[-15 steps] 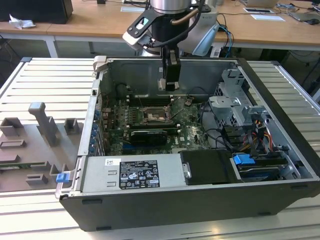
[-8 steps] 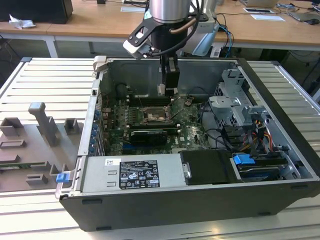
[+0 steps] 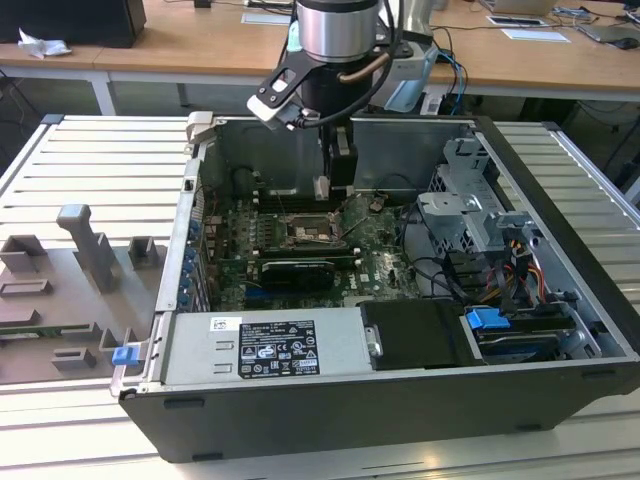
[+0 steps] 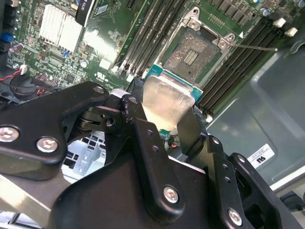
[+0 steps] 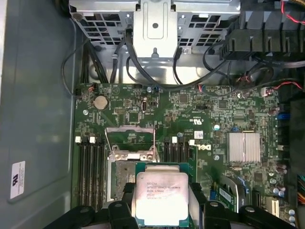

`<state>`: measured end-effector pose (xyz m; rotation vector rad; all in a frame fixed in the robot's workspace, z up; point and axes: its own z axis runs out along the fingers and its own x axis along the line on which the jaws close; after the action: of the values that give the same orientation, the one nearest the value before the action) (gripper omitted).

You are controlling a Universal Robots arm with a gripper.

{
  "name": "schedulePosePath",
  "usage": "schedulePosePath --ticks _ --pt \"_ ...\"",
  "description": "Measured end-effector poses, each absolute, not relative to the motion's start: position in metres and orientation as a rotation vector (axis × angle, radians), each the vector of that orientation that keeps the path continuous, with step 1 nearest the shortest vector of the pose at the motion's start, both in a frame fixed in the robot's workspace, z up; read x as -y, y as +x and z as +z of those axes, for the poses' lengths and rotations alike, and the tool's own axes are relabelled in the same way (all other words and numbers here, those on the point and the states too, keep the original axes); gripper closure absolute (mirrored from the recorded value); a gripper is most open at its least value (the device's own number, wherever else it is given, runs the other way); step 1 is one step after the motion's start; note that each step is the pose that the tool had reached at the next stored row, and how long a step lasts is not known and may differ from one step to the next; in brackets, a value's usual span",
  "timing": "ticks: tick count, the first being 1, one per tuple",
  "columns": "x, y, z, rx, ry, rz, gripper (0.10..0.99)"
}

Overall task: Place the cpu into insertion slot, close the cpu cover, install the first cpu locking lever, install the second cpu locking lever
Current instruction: 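Place the cpu into insertion slot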

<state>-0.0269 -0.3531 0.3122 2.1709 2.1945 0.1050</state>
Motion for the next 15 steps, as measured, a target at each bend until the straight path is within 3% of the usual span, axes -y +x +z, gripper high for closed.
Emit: schedulePosePath --ticks 15 --pt "0.353 -0.029 0.289 -2.216 2.149 0.104 0.557"
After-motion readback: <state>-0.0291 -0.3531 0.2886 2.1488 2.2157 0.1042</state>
